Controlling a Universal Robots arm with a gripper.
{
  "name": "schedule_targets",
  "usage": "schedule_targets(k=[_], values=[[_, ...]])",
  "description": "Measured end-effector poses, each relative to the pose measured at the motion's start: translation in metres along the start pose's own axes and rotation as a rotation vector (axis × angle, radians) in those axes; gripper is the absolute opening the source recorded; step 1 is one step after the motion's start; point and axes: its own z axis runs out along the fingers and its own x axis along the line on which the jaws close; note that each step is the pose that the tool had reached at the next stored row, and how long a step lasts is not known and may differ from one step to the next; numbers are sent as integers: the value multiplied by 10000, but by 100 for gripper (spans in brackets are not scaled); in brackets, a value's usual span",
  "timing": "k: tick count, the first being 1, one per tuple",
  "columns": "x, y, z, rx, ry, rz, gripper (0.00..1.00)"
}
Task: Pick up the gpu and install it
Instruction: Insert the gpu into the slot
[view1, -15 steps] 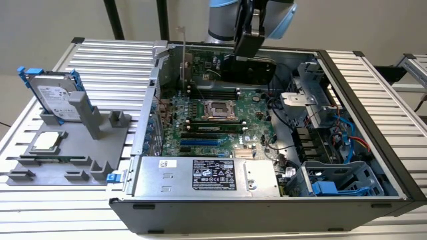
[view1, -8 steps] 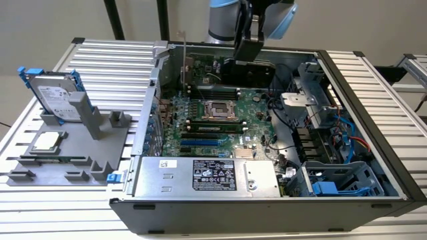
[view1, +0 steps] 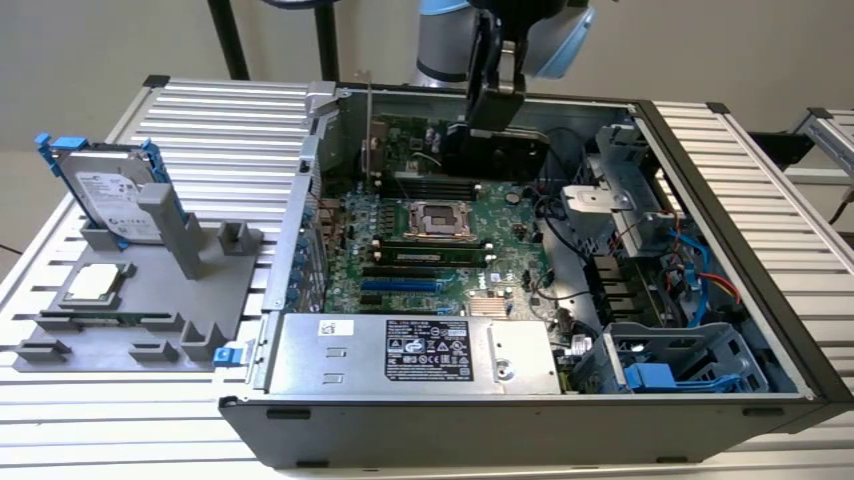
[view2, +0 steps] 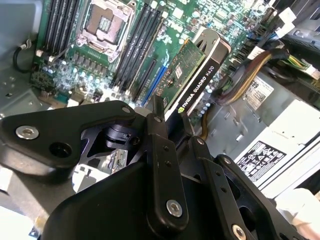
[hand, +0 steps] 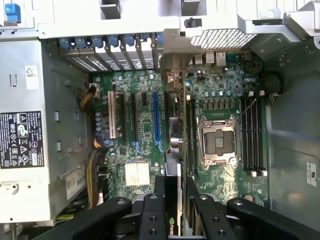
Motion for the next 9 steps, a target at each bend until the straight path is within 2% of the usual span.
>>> schedule_targets(k=[9], values=[[1, -1, 30, -1, 1, 0, 0]])
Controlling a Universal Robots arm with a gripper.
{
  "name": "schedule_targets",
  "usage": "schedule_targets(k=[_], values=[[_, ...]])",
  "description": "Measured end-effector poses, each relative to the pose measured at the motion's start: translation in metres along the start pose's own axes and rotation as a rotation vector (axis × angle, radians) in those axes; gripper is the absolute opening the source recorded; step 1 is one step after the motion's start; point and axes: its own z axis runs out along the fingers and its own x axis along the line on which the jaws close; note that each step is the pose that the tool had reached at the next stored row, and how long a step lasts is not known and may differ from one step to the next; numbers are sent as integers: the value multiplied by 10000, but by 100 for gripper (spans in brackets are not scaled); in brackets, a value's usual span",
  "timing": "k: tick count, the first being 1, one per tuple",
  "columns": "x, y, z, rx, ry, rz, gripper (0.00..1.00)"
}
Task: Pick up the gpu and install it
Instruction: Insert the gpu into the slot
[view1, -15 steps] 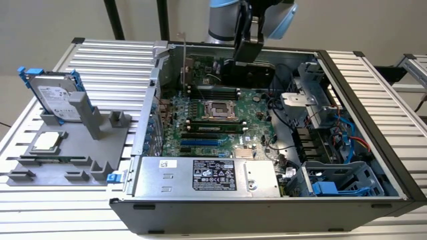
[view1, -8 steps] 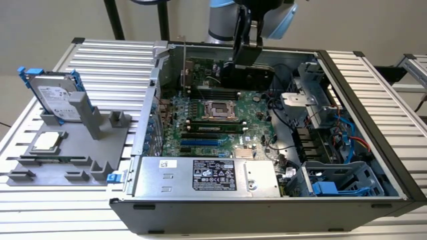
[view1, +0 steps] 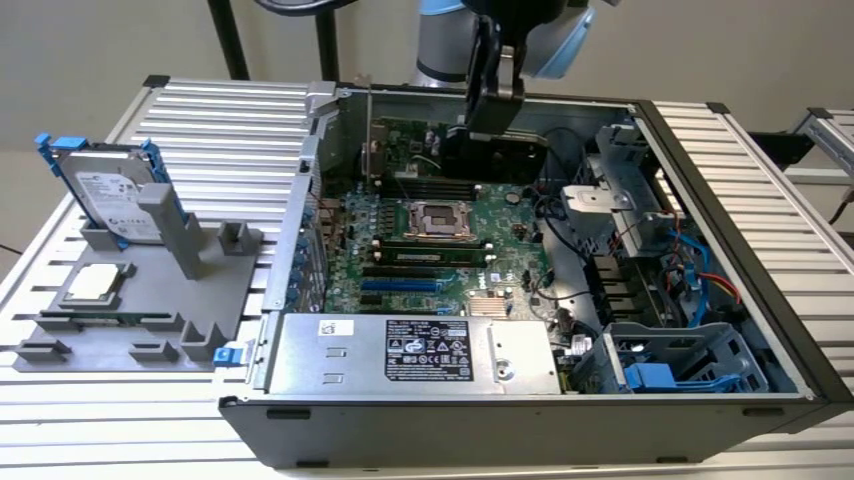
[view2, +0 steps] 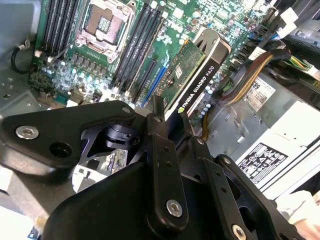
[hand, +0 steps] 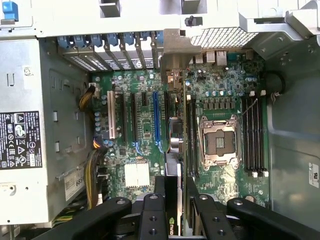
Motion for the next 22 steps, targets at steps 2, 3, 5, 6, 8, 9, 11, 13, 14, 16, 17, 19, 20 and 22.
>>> schedule_targets(k=[2, 3, 5, 6, 8, 9, 11, 13, 14, 16, 17, 19, 20, 22], values=[[0, 0, 3, 0, 0, 0, 0], [0, 0, 4, 1, -1, -1, 0], [0, -1, 12, 1, -3, -1, 0], [0, -1, 18, 1, 0, -1, 0], [0, -2, 33, 1, 4, -1, 0], [0, -2, 41, 1, 7, 0, 0], [0, -2, 53, 1, 16, 0, 0], [0, -3, 63, 2, 23, 1, 0], [1, -3, 68, 2, 26, 1, 0], [1, -3, 77, 3, 31, 1, 0], [0, -4, 81, 3, 37, 1, 0], [1, -4, 89, 5, 52, 2, 0], [1, -4, 92, 6, 62, 2, 0], [1, -4, 97, 7, 76, 3, 0]])
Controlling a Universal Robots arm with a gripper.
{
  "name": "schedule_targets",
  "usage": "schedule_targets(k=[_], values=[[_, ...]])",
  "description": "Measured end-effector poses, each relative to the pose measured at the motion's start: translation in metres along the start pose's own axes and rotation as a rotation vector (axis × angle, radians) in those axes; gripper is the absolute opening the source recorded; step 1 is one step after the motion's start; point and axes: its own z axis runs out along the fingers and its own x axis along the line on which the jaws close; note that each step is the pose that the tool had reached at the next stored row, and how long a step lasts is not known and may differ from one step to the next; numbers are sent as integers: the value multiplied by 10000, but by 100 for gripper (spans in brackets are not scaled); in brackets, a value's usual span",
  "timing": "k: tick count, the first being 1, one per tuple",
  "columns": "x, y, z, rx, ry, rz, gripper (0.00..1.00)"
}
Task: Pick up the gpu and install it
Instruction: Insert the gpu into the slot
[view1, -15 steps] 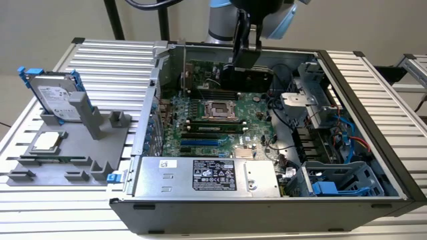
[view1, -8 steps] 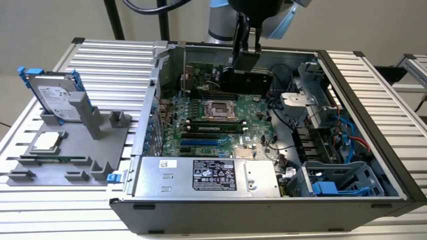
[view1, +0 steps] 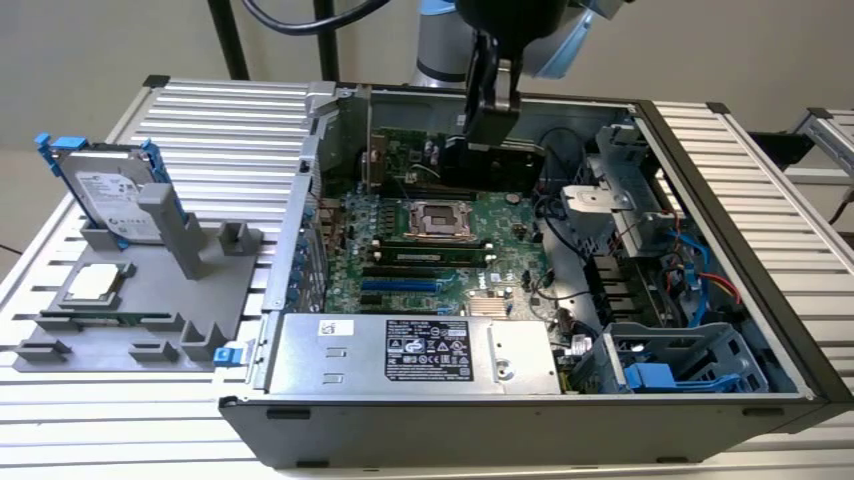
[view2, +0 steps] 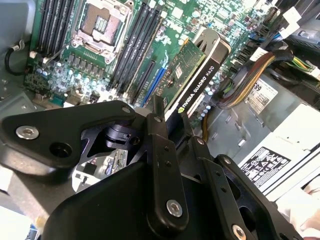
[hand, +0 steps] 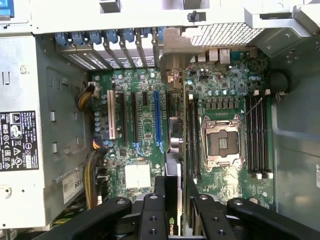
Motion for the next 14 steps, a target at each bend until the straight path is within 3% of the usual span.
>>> schedule_targets(k=[14], values=[[0, -1, 20, 2, 31, 2, 0]])
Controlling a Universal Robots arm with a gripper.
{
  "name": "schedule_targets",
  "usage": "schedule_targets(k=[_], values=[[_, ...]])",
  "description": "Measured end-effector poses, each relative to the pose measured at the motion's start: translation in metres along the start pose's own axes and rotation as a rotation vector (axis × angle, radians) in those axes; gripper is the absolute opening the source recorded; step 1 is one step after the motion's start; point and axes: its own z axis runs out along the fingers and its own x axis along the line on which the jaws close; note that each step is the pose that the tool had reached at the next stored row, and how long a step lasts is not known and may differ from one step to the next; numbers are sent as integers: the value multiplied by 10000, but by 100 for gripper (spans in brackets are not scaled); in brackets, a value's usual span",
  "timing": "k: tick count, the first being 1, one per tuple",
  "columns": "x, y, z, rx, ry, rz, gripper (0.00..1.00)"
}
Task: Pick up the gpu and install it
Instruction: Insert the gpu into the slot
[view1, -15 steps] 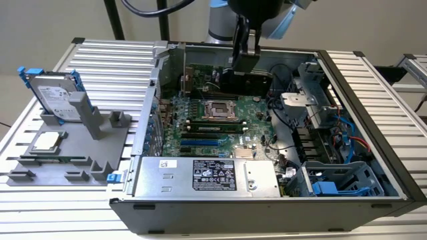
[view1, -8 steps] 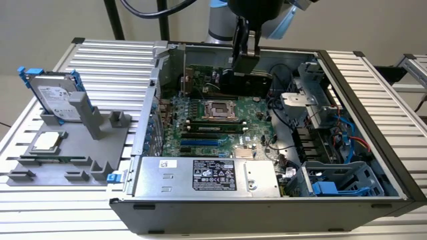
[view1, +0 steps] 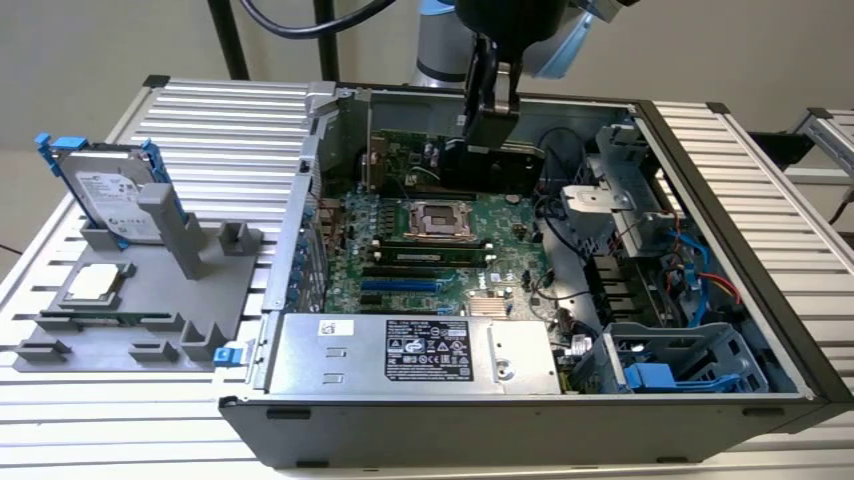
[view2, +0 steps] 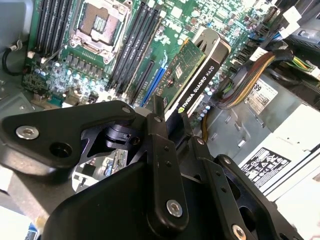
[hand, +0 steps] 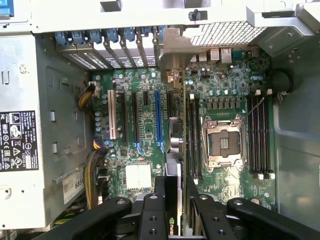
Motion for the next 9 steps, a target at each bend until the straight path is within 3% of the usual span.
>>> schedule_targets(k=[9], values=[[0, -3, 1, 0, 0, 0, 0]])
